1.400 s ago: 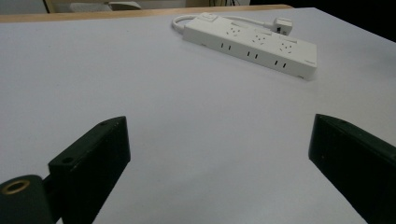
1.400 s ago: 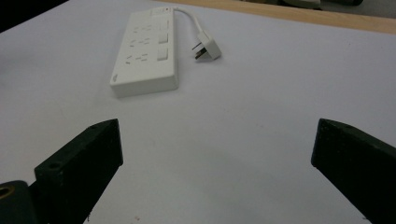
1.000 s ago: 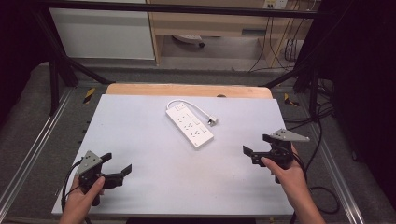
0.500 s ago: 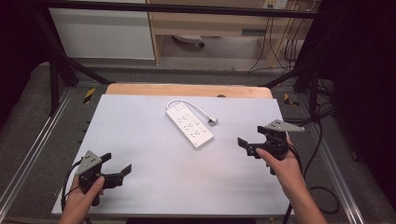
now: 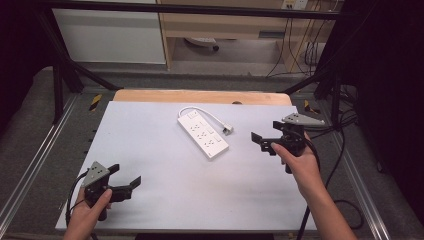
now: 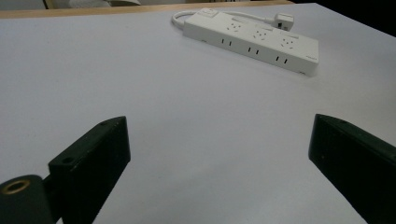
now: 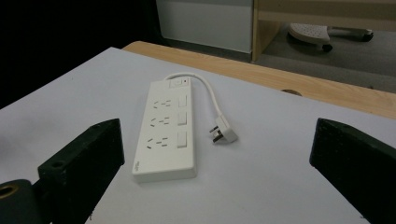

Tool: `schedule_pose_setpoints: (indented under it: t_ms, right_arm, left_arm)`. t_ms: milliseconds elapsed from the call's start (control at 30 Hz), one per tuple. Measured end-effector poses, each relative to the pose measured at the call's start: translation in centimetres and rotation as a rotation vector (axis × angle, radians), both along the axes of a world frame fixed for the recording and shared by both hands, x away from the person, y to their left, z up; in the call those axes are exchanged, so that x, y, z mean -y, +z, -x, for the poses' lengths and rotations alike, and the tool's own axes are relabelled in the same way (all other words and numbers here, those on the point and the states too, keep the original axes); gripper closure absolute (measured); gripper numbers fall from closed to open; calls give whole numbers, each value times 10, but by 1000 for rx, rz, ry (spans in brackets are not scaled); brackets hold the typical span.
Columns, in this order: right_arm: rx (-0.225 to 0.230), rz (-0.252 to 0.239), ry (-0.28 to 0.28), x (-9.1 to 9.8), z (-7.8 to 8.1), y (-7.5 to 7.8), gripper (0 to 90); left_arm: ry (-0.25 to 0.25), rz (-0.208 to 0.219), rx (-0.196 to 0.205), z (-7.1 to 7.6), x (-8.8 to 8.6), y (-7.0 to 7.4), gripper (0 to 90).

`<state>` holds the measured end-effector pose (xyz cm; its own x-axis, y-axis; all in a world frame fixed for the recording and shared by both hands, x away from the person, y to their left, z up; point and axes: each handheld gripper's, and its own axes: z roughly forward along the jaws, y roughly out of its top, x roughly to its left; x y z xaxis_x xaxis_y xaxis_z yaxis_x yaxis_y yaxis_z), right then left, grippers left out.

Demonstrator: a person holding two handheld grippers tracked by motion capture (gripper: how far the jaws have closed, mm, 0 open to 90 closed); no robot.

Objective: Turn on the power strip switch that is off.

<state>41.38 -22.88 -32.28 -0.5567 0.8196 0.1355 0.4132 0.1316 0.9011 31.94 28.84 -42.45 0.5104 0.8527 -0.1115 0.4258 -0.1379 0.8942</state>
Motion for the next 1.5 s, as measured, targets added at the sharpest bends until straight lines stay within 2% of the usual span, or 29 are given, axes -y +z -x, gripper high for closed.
schedule_pose_setpoints:
  t_ms: [367, 1033, 1500]
  right_arm:
    - [8, 54, 28, -16, -15, 11, 31]
    - [20, 72, 26, -33, -37, 15, 39]
    - [11, 64, 13, -47, -57, 8, 50]
  left_arm:
    - [-2, -6, -3, 0, 0, -1, 56]
    - [-6, -9, -3, -1, 1, -1, 56]
    - [-8, -9, -3, -1, 1, -1, 56]
